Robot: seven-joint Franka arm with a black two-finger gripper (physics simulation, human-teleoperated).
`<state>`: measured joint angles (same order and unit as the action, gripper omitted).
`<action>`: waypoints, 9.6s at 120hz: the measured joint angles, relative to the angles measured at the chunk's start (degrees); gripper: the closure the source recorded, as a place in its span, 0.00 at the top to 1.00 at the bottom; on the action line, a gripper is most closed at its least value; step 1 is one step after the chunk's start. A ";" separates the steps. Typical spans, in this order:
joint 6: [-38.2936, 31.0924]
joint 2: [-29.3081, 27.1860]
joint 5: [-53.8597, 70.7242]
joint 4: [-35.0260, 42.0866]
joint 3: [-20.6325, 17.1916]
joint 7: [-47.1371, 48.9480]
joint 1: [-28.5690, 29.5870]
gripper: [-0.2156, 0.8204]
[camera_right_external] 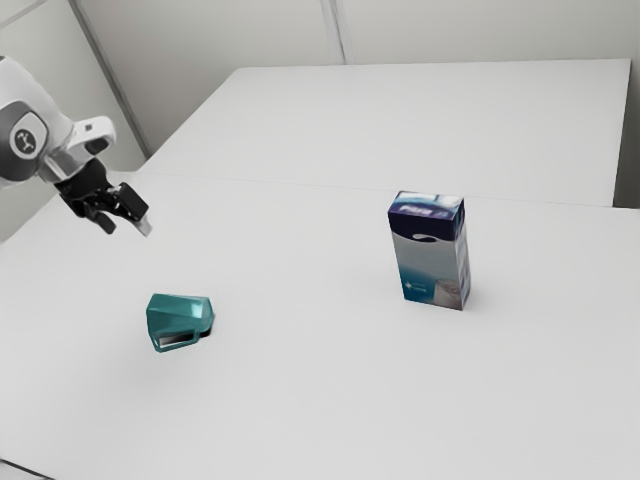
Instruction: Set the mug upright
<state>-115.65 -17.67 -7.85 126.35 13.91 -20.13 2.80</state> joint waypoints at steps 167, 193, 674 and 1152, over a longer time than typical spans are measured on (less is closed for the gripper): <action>-19.05 10.37 -46.78 20.88 1.56 -57.25 12.96 0.79; -19.23 11.55 -48.38 20.79 0.13 -61.88 12.67 0.75; -17.22 9.75 12.17 10.60 -9.12 1.38 -9.20 0.03; 26.09 20.87 9.17 -41.25 7.53 9.79 -15.39 0.79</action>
<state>-89.55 3.21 1.32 85.10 21.44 -10.35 -12.59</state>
